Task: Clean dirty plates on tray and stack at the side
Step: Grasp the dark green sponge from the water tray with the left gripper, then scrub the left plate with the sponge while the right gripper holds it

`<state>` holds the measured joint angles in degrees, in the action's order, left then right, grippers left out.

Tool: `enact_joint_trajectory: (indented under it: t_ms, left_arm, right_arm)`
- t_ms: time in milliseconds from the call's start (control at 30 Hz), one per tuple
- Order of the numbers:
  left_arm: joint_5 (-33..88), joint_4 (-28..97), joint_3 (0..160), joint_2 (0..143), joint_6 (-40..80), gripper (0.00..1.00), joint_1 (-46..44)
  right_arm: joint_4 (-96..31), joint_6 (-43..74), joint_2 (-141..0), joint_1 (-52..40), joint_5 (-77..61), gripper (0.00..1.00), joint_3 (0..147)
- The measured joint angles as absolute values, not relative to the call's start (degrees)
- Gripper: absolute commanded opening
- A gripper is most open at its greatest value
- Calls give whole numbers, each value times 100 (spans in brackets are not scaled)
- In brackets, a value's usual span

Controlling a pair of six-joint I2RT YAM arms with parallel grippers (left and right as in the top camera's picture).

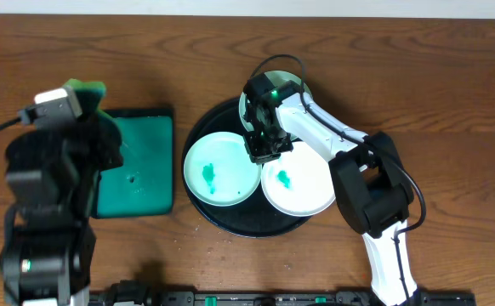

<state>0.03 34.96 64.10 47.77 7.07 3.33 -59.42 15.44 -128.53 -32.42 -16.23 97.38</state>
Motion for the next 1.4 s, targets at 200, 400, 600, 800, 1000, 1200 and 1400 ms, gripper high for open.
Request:
enact_joint_trajectory:
  t_ms: [200,400,600,800,1000,1200,1400]
  left_arm:
    - [1,3446,6410,4451,580,7,333]
    - [1,3444,6410,4689,569,7,333]
    - [-158,3605,6410,5196,569,7,333]
    - [-191,4202,6410,6818,869,7,333]
    - [-21,4517,6410,8670,1238,7,333]
    - [598,4449,6407,9419,1354,7,333]
    - [1566,4139,6407,8860,1334,7,331]
  right_arm:
    - [-5942,1542,-12853,-3242,-1623,3,9738]
    - [-5942,1542,-12853,-3242,-1623,3,9738]
    - [-5933,1542,-12853,-3242,-1621,3,9738]
    - [-5902,1542,-12853,-3242,-1621,2,9738]
    - [-5887,1542,-12853,-3242,-1619,2,9738]
    - [-5887,1542,-12853,-3242,-1619,2,9738]
    - [-5861,1544,-12853,-3242,-1621,2,9738]
